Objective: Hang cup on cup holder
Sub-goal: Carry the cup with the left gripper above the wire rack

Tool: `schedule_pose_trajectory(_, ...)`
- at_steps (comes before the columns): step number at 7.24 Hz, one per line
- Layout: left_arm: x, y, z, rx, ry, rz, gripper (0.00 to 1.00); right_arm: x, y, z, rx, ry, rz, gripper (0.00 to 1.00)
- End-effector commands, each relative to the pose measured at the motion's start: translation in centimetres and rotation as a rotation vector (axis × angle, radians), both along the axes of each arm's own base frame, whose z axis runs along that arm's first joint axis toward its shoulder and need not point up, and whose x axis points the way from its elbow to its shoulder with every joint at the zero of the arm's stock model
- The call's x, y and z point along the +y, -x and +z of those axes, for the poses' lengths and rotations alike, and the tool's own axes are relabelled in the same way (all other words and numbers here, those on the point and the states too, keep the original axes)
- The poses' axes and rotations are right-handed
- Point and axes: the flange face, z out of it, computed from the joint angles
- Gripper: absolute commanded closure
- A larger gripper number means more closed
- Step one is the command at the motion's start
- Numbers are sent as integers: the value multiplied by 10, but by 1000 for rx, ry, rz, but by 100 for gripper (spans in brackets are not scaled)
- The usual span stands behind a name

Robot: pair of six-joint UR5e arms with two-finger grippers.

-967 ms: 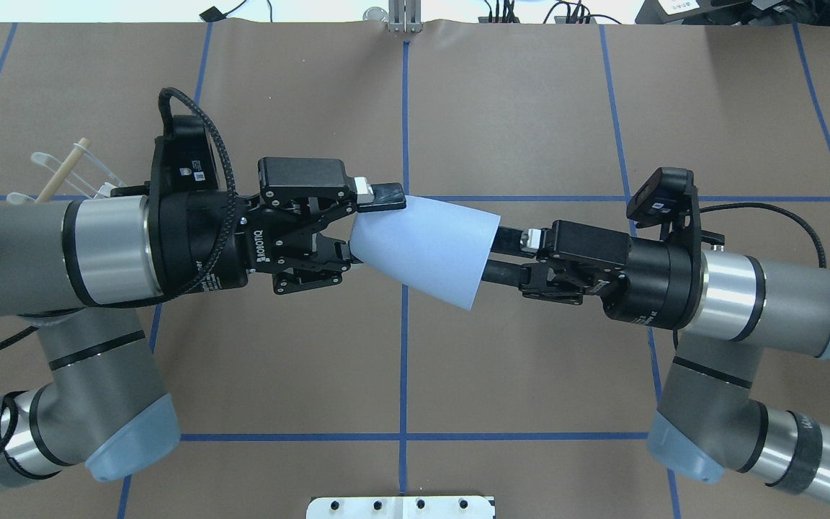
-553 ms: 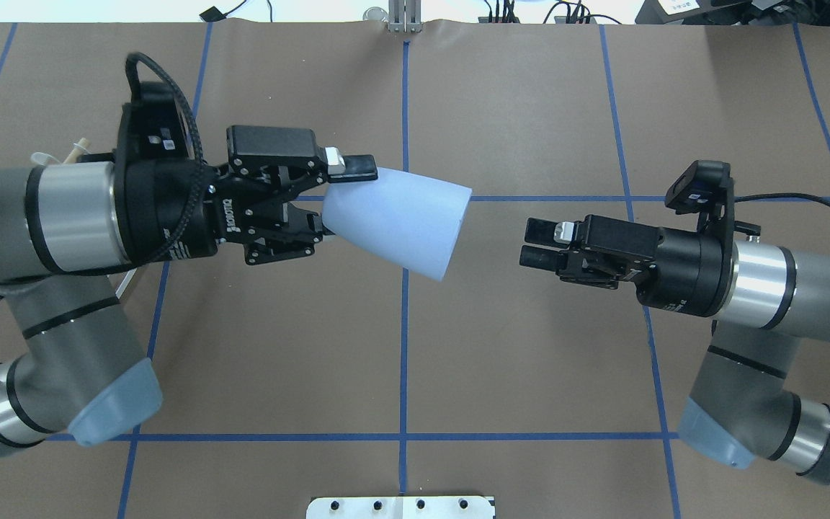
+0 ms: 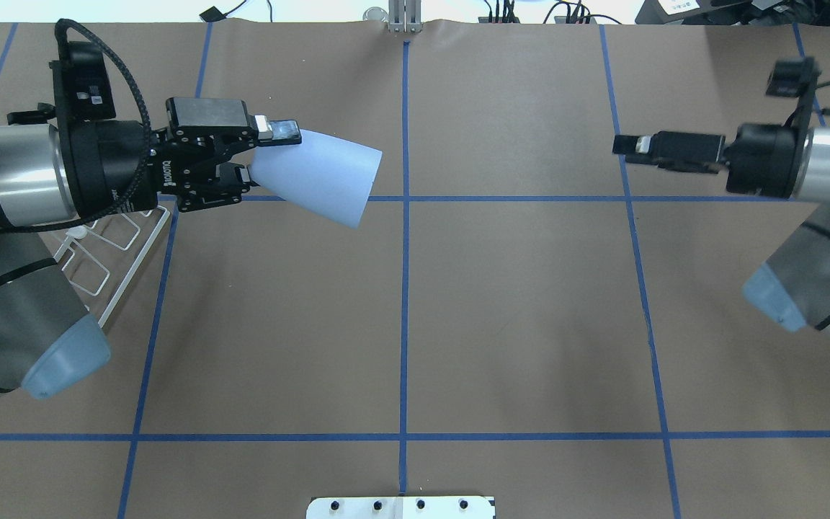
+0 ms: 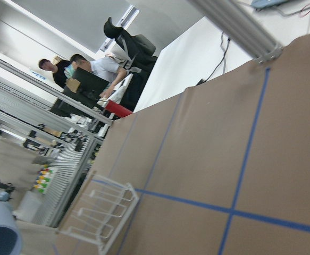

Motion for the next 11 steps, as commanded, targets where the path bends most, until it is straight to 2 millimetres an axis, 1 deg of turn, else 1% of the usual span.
schedule_pose_trajectory(1,-20,3,11,-144,-7,-73,100,-74,-64,2,312,6,63,0)
schedule_pose_trajectory(2,-33,13,15,-197,-2,-111,100,-90,-77,14,451,-8,72,0)
schedule_pose_trajectory(3,-46,30,24,-237,8,-149,100,-100,-91,32,554,6,67,0)
schedule_pose_trajectory(4,-52,39,37,-322,-34,-166,100,-106,-116,46,631,28,66,0)
schedule_pose_trajectory(5,-61,59,46,-391,-77,-199,100,-101,-127,73,695,39,25,0)
schedule_pose_trajectory(6,-73,89,66,-468,-81,-200,100,-85,-137,113,738,72,-39,0)
schedule_pose_trajectory(7,-78,119,85,-517,-93,-210,100,-74,-149,141,755,128,-78,0)
schedule_pose_trajectory(8,-82,145,104,-556,-93,-222,100,-66,-158,161,787,176,-117,0)
schedule_pose_trajectory(9,-86,167,119,-628,-92,-228,100,-57,-168,187,842,200,-170,0)
schedule_pose_trajectory(10,-92,180,123,-690,-103,-235,100,-54,-174,194,885,289,-220,0)
schedule_pose_trajectory(11,-99,191,129,-750,-105,-244,100,-50,-179,189,948,354,-270,0)
